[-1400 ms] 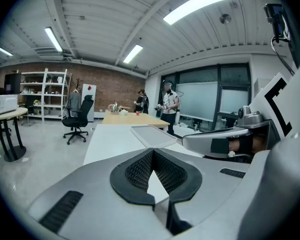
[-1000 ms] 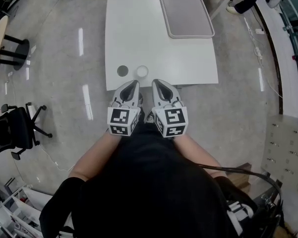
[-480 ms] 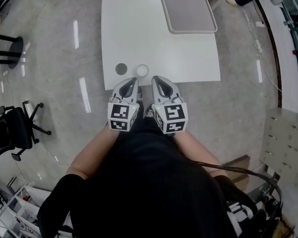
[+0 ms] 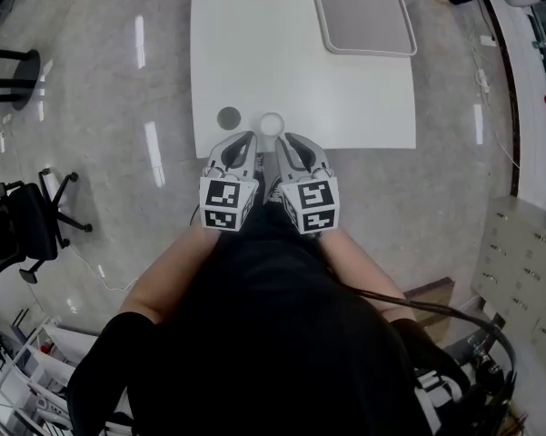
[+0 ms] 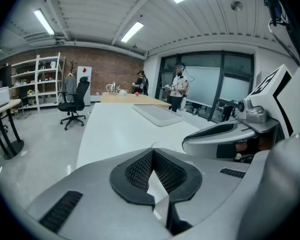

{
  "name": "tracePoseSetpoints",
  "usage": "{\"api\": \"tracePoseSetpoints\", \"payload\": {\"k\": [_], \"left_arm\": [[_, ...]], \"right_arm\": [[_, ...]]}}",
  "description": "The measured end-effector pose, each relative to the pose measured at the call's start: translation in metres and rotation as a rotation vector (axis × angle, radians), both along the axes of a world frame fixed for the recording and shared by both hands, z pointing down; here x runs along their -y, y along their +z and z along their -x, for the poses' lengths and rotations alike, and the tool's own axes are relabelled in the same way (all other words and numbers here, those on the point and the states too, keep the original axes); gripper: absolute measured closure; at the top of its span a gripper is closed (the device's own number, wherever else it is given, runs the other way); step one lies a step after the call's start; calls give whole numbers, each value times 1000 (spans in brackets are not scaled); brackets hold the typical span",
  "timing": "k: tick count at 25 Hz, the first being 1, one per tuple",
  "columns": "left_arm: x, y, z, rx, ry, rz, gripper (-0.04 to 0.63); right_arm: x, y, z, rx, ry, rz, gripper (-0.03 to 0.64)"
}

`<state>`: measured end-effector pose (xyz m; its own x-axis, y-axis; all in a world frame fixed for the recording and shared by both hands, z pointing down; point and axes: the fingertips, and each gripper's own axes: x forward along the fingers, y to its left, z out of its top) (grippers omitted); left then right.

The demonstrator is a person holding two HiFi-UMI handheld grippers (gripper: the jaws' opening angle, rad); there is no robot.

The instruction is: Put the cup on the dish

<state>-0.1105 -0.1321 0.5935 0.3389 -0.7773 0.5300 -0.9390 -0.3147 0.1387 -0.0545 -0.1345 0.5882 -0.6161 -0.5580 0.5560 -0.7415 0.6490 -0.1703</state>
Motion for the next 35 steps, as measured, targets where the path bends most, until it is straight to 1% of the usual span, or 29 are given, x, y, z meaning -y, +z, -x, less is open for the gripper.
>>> {"api": "tracePoseSetpoints", "payload": {"k": [2, 3, 4, 5, 8, 12, 17, 21, 28, 32, 35], "left_arm": [[2, 3, 4, -2, -1, 14, 589], [3, 4, 6, -5, -1, 20, 589], [6, 6, 8, -7, -2, 24, 589], [8, 8, 10, -8, -3, 27, 589], [13, 10, 14, -9, -5, 35, 589], [20, 11, 21, -12, -6, 40, 589], [29, 11, 31, -16, -7, 51, 589], [35, 13, 36, -22, -6, 63, 589], [40, 13, 47, -27, 9, 84, 589], [50, 24, 40, -26, 14, 94, 589], [54, 26, 37, -24, 15, 98, 589]], "right_arm": [[0, 3, 4, 0, -10, 11, 599], [0, 4, 7, 7, -18, 21, 582], [0, 6, 10, 15, -27, 34, 529], [1, 9, 13, 19, -36, 49, 460], [1, 15, 18, 4, -55, 74, 427], [2, 21, 25, -21, -78, 83, 391], [8, 25, 35, -45, -85, 88, 370], [12, 30, 40, -54, -88, 105, 367], [14, 32, 59, -100, -124, 93, 367], [18, 48, 56, -130, -150, 95, 367], [21, 55, 53, -172, -169, 83, 367]]}}
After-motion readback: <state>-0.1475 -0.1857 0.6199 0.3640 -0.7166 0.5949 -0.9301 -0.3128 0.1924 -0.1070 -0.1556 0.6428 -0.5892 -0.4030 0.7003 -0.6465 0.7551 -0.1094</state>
